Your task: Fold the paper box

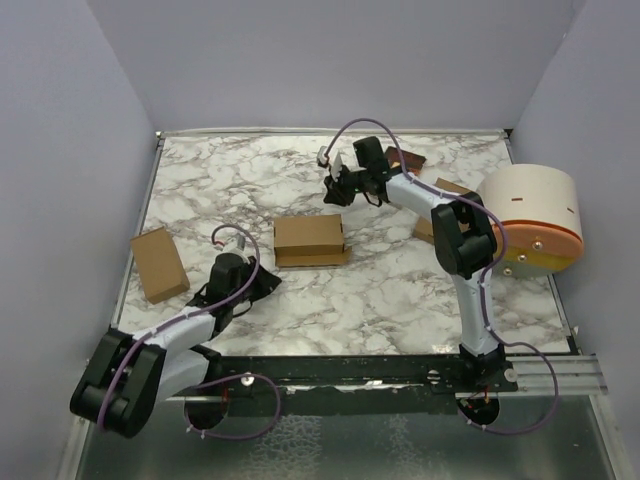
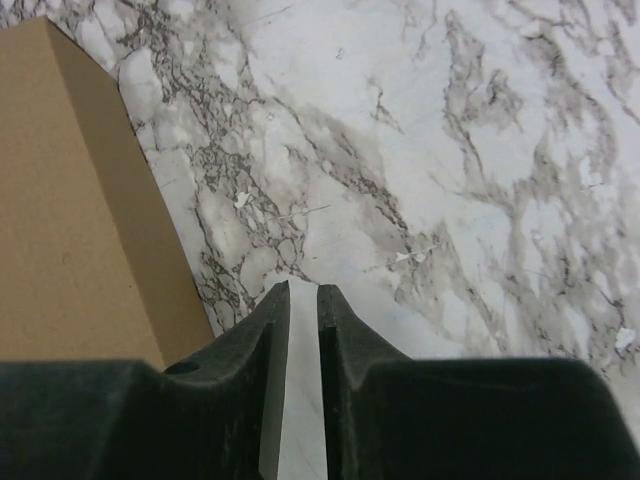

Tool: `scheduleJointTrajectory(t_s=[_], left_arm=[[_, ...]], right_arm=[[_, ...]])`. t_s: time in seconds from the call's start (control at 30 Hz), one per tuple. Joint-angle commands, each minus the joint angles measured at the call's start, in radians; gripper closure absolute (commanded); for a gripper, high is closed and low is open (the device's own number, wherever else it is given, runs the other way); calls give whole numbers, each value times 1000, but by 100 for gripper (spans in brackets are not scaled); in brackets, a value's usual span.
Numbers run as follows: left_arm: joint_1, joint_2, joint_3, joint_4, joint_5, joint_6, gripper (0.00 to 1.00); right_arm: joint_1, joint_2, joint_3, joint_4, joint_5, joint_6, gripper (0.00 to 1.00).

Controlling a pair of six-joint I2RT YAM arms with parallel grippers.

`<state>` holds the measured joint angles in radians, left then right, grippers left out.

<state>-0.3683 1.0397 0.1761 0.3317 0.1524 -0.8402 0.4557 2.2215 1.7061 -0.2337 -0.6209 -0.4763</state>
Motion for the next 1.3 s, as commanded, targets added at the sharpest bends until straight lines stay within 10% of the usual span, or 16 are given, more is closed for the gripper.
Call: scheduleJointTrajectory(t_s=[0.0,1.27], left_arm=[[-3,120,33,89,61,15,84],[64,377,306,-8,-40,272,79]], right_arm=[[8,15,34,-63,25,-56,83],[5,-335,-452,-134,-96,-102,78]])
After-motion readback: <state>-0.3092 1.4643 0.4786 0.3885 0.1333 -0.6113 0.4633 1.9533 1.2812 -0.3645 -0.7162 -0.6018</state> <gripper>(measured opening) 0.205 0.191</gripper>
